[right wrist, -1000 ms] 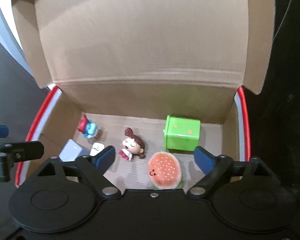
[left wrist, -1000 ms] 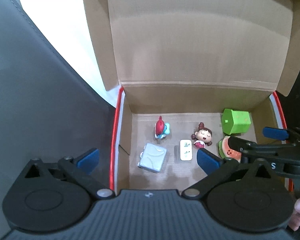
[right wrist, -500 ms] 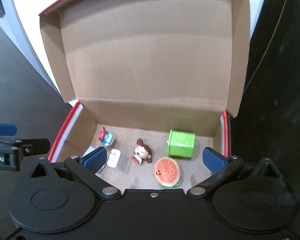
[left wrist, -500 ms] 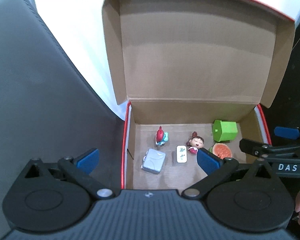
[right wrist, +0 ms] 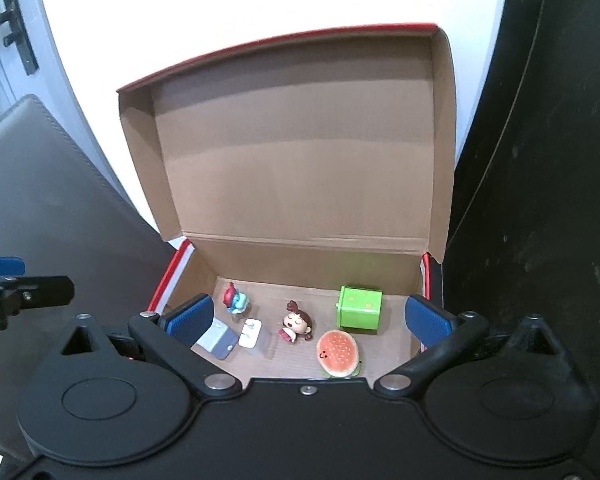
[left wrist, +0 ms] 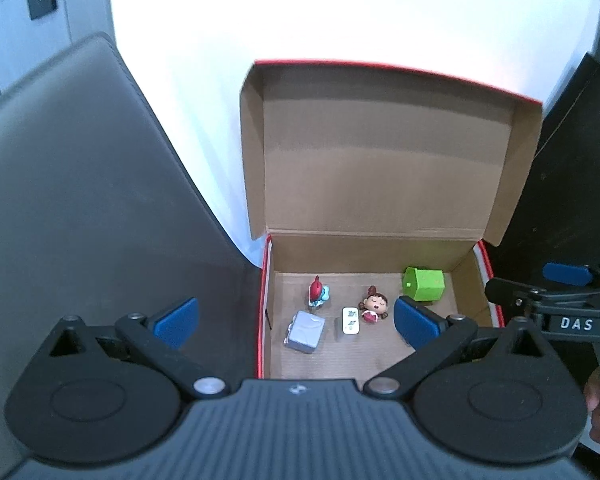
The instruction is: Organize objects
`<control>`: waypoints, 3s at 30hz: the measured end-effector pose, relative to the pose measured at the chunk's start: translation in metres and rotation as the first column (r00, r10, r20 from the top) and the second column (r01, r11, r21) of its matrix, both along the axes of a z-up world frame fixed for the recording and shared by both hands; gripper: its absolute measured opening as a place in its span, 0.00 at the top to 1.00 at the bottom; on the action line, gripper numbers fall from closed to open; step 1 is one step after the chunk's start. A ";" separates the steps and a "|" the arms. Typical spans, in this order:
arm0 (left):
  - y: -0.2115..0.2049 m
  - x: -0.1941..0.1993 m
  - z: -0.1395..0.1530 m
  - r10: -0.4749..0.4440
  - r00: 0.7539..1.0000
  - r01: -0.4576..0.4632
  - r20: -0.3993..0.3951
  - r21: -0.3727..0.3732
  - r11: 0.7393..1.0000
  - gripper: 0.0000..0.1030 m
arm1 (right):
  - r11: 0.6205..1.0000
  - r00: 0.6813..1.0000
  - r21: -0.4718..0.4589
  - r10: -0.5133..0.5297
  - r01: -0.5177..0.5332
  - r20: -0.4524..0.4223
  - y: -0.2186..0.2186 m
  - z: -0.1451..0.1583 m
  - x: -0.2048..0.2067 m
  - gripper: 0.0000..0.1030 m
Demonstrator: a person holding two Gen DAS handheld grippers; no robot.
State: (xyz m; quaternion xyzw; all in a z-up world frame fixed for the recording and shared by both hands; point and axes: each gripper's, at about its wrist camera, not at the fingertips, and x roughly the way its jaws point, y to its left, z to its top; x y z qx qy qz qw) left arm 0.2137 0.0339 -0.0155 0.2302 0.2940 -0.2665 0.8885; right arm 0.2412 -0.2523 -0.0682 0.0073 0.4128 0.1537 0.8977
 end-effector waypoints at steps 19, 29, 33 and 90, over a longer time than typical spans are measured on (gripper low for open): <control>0.038 -0.051 0.030 -0.046 0.998 0.048 0.048 -0.047 0.998 0.00 | 1.000 0.998 0.017 -0.022 0.021 0.059 -0.016 0.046 -0.052 0.00; 0.051 -0.071 0.033 -0.078 0.996 0.082 0.053 -0.096 0.992 0.00 | 0.996 0.995 0.082 -0.049 0.041 0.087 -0.031 0.062 -0.070 0.00; 0.058 -0.078 0.035 -0.085 0.995 0.090 0.057 -0.104 0.990 0.00 | 0.995 0.995 0.090 -0.053 0.046 0.083 -0.034 0.062 -0.075 0.00; 0.090 -0.104 0.017 -0.180 0.983 0.176 -0.040 -0.087 0.981 0.00 | 0.982 0.993 0.147 -0.117 0.118 -0.012 -0.045 0.067 -0.165 0.00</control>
